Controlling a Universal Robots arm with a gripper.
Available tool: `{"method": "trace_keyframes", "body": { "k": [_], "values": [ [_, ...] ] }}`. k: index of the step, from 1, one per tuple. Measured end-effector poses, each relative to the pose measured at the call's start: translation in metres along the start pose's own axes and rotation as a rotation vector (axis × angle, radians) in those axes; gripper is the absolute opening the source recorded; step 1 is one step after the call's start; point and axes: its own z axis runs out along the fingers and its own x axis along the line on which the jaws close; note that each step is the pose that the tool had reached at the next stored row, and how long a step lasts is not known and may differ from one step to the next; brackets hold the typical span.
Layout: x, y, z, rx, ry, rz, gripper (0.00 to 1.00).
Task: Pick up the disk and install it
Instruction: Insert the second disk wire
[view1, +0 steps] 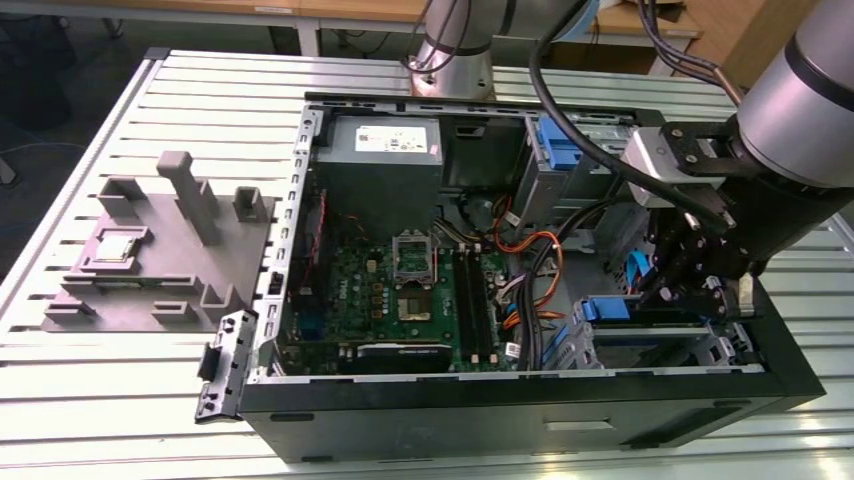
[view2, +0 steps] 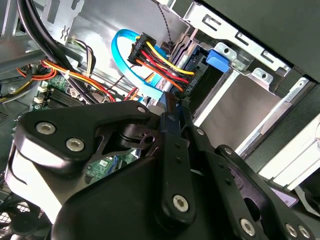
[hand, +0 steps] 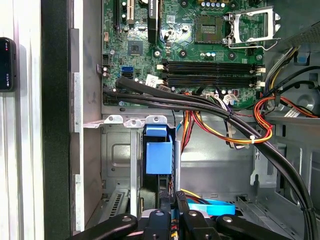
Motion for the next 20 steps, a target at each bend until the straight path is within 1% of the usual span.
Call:
{"method": "trace_keyframes", "body": {
  "k": [8,12,15,20],
  "values": [
    [0.0000,0.0000,-0.0003,0.0000,0.0000,0.000,0.16],
    [0.0000,-0.0001,-0.0012,0.0000,0.0001,0.000,0.16],
    [-0.0002,-0.0001,-0.0036,0.0000,0.0002,0.000,0.16],
    [-0.0002,-0.0001,-0.0039,0.0000,-0.0001,0.000,0.16]
  ]
}}
